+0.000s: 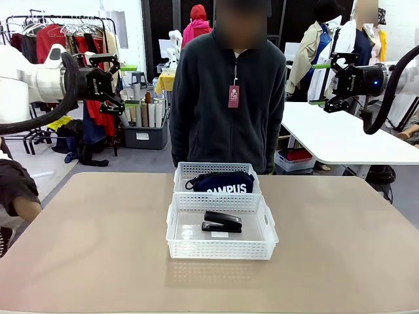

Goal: Distribute items into two baskets.
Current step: Place the picked Stapler into the Organizing basket as instructed by the person.

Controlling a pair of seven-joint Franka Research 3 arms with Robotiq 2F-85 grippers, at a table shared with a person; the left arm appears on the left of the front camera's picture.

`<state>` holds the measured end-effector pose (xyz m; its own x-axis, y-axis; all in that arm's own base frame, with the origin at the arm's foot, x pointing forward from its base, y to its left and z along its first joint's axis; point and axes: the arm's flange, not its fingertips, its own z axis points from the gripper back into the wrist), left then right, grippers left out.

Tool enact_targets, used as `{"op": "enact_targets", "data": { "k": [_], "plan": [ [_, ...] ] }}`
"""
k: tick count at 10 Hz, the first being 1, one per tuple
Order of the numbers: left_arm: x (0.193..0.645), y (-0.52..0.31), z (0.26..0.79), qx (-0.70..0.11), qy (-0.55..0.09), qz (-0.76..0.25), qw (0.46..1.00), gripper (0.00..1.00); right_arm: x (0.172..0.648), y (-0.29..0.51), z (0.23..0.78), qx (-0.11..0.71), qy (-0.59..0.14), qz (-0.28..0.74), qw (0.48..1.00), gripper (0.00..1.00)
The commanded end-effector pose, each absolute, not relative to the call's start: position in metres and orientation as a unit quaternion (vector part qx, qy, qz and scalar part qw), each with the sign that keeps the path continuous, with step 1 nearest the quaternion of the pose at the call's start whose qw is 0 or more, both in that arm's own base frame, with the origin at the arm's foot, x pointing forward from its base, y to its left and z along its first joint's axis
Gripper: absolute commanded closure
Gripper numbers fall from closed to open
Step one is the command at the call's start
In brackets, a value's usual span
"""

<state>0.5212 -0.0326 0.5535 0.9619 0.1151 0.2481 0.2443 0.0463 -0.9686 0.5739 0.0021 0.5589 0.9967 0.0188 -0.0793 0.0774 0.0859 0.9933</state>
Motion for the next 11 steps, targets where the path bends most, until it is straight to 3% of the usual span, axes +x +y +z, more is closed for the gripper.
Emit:
{"op": "enact_targets", "data": {
  "k": [1,5,11],
  "plan": [
    [0.5229,-0.0275,0.5572,-0.708,-0.144,-0.056,0.690,0.00,0.5740,0.0037,0.5628,0.682,0.037,-0.023,0.730,0.00],
    [0.5200,-0.0309,0.5618,-0.681,-0.146,-0.063,0.715,0.00,0.5740,0.0037,0.5628,0.682,0.037,-0.023,0.730,0.00],
    [0.5212,-0.0285,0.5567,-0.696,-0.135,-0.045,0.704,0.00,0.5740,0.0037,0.5628,0.682,0.037,-0.023,0.730,0.00]
  ]
}}
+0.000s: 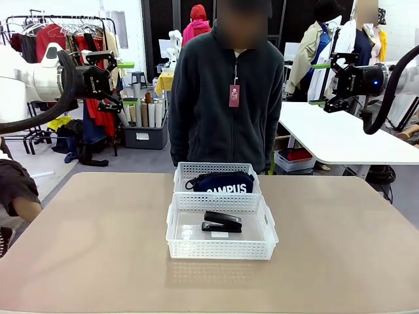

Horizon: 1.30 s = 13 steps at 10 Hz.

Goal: Distribute items into two baskets.
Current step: Place the picked Stapler into the Organizing basket as instructed by the person.

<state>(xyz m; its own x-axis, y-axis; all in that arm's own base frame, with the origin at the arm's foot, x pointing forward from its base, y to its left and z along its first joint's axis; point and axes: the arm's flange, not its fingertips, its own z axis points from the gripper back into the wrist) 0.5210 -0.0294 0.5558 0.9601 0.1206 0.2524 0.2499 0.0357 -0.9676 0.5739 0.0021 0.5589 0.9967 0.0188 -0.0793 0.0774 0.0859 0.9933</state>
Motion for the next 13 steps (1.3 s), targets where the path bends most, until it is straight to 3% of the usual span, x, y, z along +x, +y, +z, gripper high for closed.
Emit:
{"op": "enact_targets", "data": {
  "k": [1,13],
  "plan": [
    [0.5212,-0.0285,0.5567,-0.696,-0.135,-0.045,0.704,0.00,0.5740,0.0037,0.5628,0.682,0.037,-0.023,0.730,0.00],
    [0.5212,-0.0285,0.5567,-0.696,-0.135,-0.045,0.704,0.00,0.5740,0.0037,0.5628,0.682,0.037,-0.023,0.730,0.00]
  ]
}}
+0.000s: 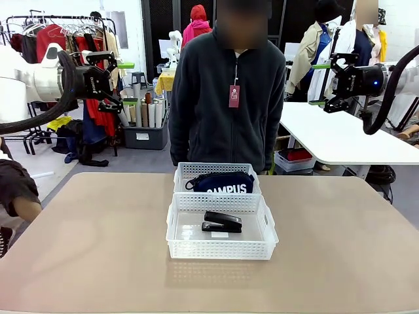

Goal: Distribute items into two baskets.
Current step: Place the picked Stapler into the Organizing basket as instructed by the person.

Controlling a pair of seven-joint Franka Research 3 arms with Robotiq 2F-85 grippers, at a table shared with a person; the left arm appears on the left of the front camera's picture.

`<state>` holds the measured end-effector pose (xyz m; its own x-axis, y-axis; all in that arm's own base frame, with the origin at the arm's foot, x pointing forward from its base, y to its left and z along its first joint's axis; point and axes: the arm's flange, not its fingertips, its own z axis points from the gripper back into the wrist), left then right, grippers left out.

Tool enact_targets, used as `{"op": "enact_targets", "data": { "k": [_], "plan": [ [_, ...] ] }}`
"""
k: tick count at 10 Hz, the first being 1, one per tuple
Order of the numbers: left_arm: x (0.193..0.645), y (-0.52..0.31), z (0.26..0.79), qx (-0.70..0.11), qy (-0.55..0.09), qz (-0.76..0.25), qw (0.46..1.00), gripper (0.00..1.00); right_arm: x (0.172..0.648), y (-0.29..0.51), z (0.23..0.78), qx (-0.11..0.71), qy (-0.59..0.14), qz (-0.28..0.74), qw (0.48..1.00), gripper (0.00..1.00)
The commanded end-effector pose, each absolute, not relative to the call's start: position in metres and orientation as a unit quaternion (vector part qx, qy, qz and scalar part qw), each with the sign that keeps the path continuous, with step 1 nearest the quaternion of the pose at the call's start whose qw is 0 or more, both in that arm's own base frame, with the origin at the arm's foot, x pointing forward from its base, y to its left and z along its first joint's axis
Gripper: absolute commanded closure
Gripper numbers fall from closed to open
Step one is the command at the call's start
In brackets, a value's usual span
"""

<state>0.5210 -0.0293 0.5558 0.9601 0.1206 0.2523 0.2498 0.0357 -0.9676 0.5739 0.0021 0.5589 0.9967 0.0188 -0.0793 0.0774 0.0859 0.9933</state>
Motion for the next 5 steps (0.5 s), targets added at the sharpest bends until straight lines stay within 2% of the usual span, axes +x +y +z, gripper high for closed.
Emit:
{"op": "enact_targets", "data": {
  "k": [1,5],
  "plan": [
    [0.5212,-0.0285,0.5567,-0.696,-0.135,-0.045,0.704,0.00,0.5740,0.0037,0.5628,0.682,0.037,-0.023,0.730,0.00],
    [0.5212,-0.0285,0.5567,-0.696,-0.135,-0.045,0.704,0.00,0.5740,0.0037,0.5628,0.682,0.037,-0.023,0.730,0.00]
  ]
}}
